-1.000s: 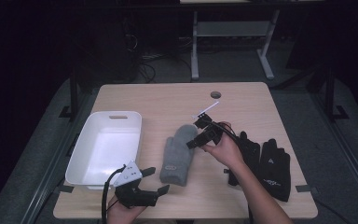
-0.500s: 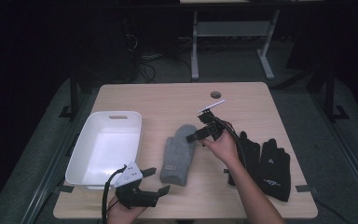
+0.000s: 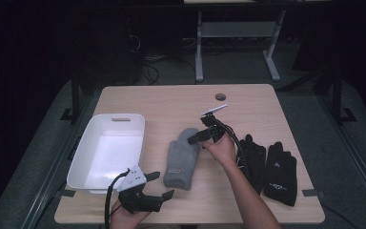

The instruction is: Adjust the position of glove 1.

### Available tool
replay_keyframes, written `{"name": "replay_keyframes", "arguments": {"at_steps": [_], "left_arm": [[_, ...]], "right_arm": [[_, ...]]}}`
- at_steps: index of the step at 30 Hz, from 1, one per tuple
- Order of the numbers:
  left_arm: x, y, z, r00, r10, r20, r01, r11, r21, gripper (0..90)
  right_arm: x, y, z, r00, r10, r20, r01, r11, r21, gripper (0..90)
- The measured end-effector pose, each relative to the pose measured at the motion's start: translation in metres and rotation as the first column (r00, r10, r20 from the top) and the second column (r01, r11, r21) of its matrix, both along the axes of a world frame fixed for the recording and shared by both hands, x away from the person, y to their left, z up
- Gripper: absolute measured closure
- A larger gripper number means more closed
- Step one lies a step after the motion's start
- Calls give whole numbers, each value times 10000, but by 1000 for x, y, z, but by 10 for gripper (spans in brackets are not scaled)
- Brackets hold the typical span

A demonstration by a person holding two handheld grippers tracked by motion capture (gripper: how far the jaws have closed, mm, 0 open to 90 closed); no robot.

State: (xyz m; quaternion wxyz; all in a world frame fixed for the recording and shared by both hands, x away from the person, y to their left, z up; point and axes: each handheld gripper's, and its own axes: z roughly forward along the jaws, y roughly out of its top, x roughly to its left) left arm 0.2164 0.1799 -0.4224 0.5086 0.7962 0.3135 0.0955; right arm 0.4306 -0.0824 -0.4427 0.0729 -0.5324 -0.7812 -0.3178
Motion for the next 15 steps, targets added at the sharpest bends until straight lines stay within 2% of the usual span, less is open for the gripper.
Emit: {"name": "replay_keyframes", "arguments": {"at_steps": [6,12,15], "left_arm": [[0,0,0,10000,-15,-69,15,10000,25,198],[0,-1,0,10000,-52,-62,52,10000,67,198],[1,-2,-1,10000,-34,-89,34,10000,-9,198]], "right_arm": [[1,2,-7,9999,-46,-147,46,10000,-13,346],[-2,-1,-14,9999,-75,-121,81,9986,528,448],[-2,-3,-16,9987,-128,-491,174,9954,947,541]]}}
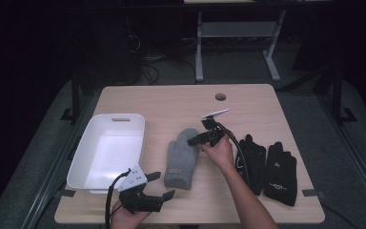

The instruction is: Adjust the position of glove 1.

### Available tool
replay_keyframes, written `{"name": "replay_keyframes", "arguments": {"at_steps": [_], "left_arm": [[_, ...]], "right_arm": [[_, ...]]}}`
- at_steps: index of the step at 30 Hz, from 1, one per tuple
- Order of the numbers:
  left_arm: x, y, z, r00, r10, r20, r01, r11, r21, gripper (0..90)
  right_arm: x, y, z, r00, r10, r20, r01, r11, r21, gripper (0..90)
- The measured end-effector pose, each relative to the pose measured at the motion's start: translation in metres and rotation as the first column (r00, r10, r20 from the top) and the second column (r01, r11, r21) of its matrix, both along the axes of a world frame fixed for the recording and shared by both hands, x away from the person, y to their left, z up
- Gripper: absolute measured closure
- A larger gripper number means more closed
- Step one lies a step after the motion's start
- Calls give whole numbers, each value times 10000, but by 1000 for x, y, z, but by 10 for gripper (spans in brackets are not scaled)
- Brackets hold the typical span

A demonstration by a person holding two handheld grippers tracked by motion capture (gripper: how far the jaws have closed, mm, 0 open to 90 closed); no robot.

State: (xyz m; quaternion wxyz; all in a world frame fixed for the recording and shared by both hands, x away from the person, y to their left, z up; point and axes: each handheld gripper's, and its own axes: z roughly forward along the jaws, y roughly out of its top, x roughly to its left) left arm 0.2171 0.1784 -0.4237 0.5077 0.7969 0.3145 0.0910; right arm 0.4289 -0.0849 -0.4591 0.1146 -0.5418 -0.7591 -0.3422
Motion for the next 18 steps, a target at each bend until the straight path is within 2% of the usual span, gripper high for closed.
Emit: {"name": "replay_keyframes", "arguments": {"at_steps": [2,3,4,5,11,15,18], "left_arm": [[0,0,0,10000,21,-30,-21,10000,-11,198],[0,1,0,10000,25,-44,-25,10000,-34,198],[0,1,1,10000,11,-37,-11,10000,13,198],[0,2,1,10000,6,-44,-6,10000,58,198],[1,3,0,10000,33,-91,-33,10000,-25,199],[3,5,0,9996,49,-294,-58,9996,-287,215],[6,6,2,9973,91,-724,-154,9961,-872,226]], "right_arm": [[0,-1,0,9999,-1,-134,4,9998,196,591],[0,-1,0,9999,-23,-109,26,9996,296,646],[0,-1,0,9999,-23,-109,26,9996,296,646],[-1,-1,1,10000,17,-45,-15,9995,330,684],[-4,-2,8,9995,177,246,-184,9995,269,728],[-7,-5,14,9987,221,452,-236,9992,320,742],[-13,-11,18,9971,163,740,-205,9982,568,744]]}}
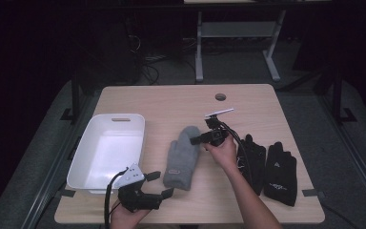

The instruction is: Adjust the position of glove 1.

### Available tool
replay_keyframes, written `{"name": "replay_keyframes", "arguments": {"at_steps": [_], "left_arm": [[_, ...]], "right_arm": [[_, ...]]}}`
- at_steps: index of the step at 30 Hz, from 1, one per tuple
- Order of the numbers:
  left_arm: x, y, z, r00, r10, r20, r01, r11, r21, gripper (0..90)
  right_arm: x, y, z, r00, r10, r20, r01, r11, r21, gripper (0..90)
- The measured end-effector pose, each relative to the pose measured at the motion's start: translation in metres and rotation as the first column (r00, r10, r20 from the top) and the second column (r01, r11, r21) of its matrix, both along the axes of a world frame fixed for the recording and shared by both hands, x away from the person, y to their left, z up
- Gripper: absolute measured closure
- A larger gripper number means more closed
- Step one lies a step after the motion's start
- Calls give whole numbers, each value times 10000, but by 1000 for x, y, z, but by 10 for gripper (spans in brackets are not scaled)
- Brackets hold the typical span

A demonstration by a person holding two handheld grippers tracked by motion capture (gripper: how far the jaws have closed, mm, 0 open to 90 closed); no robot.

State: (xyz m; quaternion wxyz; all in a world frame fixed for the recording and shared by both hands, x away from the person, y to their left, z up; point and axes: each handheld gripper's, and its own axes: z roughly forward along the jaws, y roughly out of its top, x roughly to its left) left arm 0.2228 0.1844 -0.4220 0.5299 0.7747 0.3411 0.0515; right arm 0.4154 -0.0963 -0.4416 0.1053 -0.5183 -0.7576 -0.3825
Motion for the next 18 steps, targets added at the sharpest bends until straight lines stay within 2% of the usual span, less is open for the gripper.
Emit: {"name": "replay_keyframes", "arguments": {"at_steps": [2,3,6,8,11,16,18], "left_arm": [[2,-1,2,9998,92,-203,-93,10000,-35,229],[3,-2,3,9994,163,-317,-169,9997,-167,236],[6,-5,3,9984,230,-511,-238,9996,-156,236],[9,-8,4,9965,296,-781,-299,9995,-33,236],[12,-13,4,9954,206,-937,-210,9998,-27,234],[23,-19,3,9894,313,-1417,-312,9995,28,231],[29,-21,3,9836,334,-1770,-349,9994,-50,221]], "right_arm": [[-4,-4,2,9999,-84,81,82,9999,132,748],[-11,-12,3,9996,-137,258,131,9996,264,752],[-16,-18,4,9991,-183,381,170,9993,345,755],[-22,-25,4,9986,-275,460,254,9986,461,758],[-31,-35,4,9975,-377,592,342,9977,584,761],[-46,-49,1,9949,-472,887,445,9985,323,762],[-52,-54,0,9933,-488,1045,474,9987,161,762]]}}
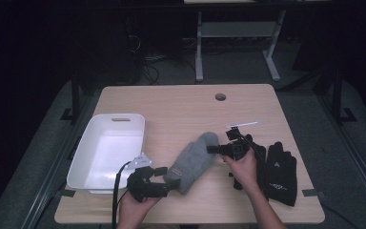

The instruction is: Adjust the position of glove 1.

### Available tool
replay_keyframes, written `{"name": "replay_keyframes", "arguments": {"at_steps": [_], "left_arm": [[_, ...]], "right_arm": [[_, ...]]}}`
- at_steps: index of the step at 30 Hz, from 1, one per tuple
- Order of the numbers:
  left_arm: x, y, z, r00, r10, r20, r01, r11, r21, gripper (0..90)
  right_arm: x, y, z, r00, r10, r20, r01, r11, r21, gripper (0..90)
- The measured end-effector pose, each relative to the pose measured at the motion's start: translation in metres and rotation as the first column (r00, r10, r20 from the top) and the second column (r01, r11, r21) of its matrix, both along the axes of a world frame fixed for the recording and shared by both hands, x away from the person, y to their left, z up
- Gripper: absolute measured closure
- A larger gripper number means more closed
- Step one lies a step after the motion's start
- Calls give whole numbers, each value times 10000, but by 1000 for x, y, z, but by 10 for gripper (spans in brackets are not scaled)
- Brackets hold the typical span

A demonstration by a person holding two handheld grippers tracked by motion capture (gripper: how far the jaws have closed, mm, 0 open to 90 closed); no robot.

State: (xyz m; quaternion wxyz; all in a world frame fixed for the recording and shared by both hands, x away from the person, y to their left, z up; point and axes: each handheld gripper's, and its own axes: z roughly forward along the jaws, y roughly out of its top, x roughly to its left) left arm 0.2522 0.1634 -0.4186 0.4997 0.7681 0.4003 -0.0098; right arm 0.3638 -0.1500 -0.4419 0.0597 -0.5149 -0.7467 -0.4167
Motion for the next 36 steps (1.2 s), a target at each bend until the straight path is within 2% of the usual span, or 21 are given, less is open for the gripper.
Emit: {"name": "replay_keyframes", "arguments": {"at_steps": [3,6,8,10,12,15,19,20,24,25,27,29,32,36], "left_arm": [[11,-3,0,9979,4,-651,-1,10000,43,205],[22,-5,1,9917,144,-1280,-139,9999,49,205],[28,-7,-1,9863,207,-1638,-162,9995,289,201],[35,-11,-4,9772,196,-2114,-91,9987,505,194],[39,-13,-8,9703,315,-2400,-197,9985,515,194],[47,-16,-16,9510,295,-3078,-142,9986,519,197],[51,-21,-22,9378,142,-3469,41,9986,520,206],[52,-22,-23,9338,-1,-3577,159,9990,410,205],[59,-20,-29,9047,-183,-4257,280,9995,166,200],[60,-20,-30,9007,-191,-4340,332,9991,251,194],[59,-21,-30,9008,-142,-4340,350,9986,400,179],[59,-22,-32,8958,-190,-4441,410,9984,400,170],[59,-23,-33,8939,-253,-4476,488,9980,409,171],[61,-26,-36,8836,-526,-4653,731,9970,262,178]], "right_arm": [[-6,-6,-2,9999,-82,96,82,9999,-57,761],[-8,-12,-5,9996,-159,212,161,9998,-77,760],[-8,-15,-7,9996,-194,209,195,9998,-30,759],[-7,-17,-8,9997,-165,155,168,9997,-188,758],[-8,-19,-9,9997,-177,180,182,9995,-250,758],[-8,-21,-12,9997,-162,159,167,9994,-297,758],[-8,-23,-15,9998,-203,78,205,9994,-296,756],[-8,-23,-16,9997,-223,74,225,9993,-285,755],[-8,-23,-17,9997,-251,66,253,9994,-251,755],[-8,-23,-17,9996,-262,42,263,9993,-251,755],[-8,-23,-17,9996,-264,29,264,9993,-255,754],[-8,-24,-19,9997,-226,59,228,9994,-261,753],[-8,-24,-20,9997,-255,67,257,9994,-227,752],[-9,-24,-20,9996,-283,66,285,9993,-230,752]]}}
